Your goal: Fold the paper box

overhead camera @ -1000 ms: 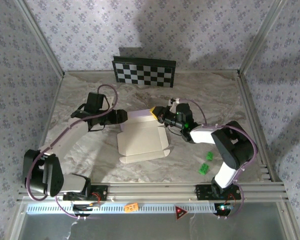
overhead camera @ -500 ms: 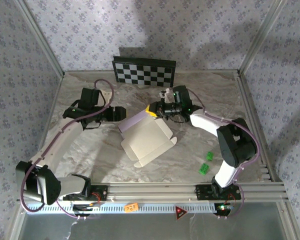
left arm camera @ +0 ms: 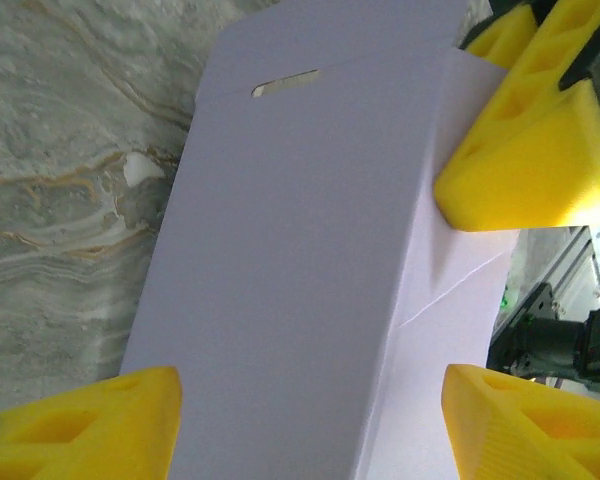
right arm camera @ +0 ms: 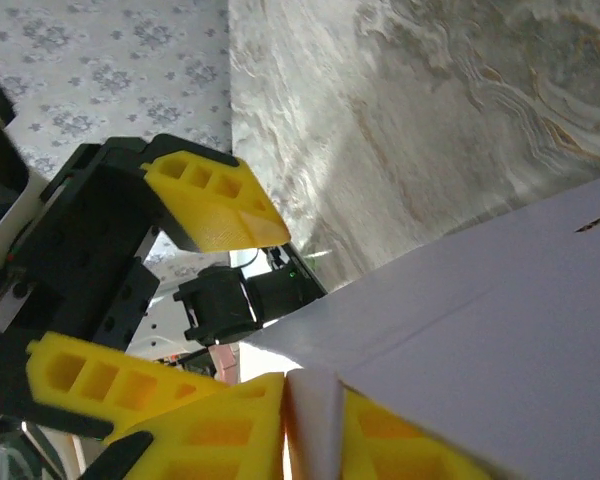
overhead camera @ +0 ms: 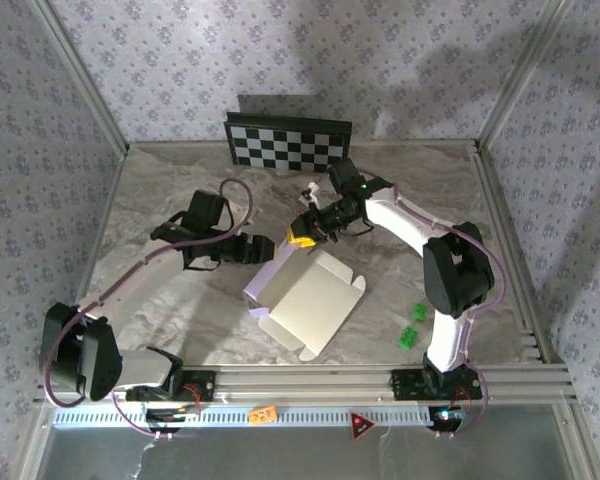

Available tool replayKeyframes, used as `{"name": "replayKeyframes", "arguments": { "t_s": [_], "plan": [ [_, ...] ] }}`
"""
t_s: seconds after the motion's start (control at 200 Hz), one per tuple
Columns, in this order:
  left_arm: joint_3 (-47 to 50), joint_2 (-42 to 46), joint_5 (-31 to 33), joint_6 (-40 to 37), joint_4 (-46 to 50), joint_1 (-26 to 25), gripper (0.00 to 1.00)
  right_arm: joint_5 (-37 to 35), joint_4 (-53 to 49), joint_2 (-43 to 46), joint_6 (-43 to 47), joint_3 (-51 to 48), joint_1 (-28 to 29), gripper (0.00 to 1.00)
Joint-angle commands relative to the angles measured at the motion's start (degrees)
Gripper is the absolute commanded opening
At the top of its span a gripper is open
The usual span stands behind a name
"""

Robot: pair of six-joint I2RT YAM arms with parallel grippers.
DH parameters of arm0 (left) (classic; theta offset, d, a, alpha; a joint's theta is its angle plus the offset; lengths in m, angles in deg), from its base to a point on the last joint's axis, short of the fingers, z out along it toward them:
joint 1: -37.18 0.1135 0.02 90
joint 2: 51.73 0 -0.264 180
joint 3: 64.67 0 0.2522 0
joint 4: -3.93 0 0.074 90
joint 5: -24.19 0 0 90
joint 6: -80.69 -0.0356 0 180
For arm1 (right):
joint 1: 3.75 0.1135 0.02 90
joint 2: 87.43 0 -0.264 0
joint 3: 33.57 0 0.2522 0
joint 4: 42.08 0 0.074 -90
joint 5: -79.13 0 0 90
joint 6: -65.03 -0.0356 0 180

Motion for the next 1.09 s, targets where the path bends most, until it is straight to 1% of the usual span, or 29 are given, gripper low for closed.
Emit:
{"name": "replayKeyframes", "arguments": {
  "t_s": [0.0, 0.135, 0.205, 0.32, 0.43, 0.525, 0.545, 0.69, 0.76, 0.86, 0.96, 1.034, 1.089],
  "plan": [
    [-0.41, 0.79, 2.47, 0.29, -0.13, -0.28, 0.69, -1.77, -5.14, -2.01, 3.02, 1.05, 0.17, 0.18],
    [-0.51, 4.81, 8.95, -1.62, 2.46, -0.25, 0.69, -7.13, -1.04, -1.33, -1.98, -0.47, -0.98, 0.19],
    [-0.34, 6.73, 11.75, -1.90, 3.17, -0.25, 0.69, -9.71, 3.00, 0.48, -5.01, -2.47, -1.51, 0.19],
    [0.78, 8.27, 12.24, -0.94, 2.55, -0.32, 0.70, -13.08, 9.26, 4.17, -9.32, -6.20, -1.78, 0.19],
    [1.14, 6.56, 12.29, 0.10, 3.51, -0.35, 0.68, -17.28, 13.89, 6.71, -13.26, -10.45, -1.24, 0.19],
    [0.76, 5.15, 13.99, 0.55, 5.54, -0.64, 0.68, -21.00, 19.53, 9.76, -17.13, -14.92, -0.99, 0.19],
    [0.75, 5.11, 14.29, 0.64, 5.67, -0.77, 0.68, -21.78, 20.68, 10.48, -18.05, -17.33, -1.04, 0.19],
    [1.49, 6.95, 14.30, 1.07, 4.52, -1.34, 0.68, -27.94, 30.73, 15.88, -24.51, -25.12, -1.26, 0.18],
    [1.77, 7.85, 14.65, 0.83, 4.39, -1.38, 0.68, -30.58, 33.61, 17.72, -26.50, -27.39, -1.23, 0.17],
    [2.51, 9.41, 16.96, 0.47, 4.91, -1.39, 0.68, -32.75, 37.23, 19.14, -28.24, -29.71, -1.16, 0.16],
    [4.58, 11.56, 19.27, 0.79, 3.88, -1.40, 0.68, -33.12, 39.65, 19.33, -29.23, -31.03, -1.12, 0.16],
    [7.03, 13.18, 20.96, 2.66, 2.33, -1.08, 0.68, -33.08, 39.97, 19.26, -29.34, -31.15, -1.14, 0.16],
    [9.08, 14.12, 20.81, 4.51, 0.98, -0.54, 0.68, -32.99, 39.84, 19.30, -29.26, -31.28, -1.12, 0.16]
  ]
}}
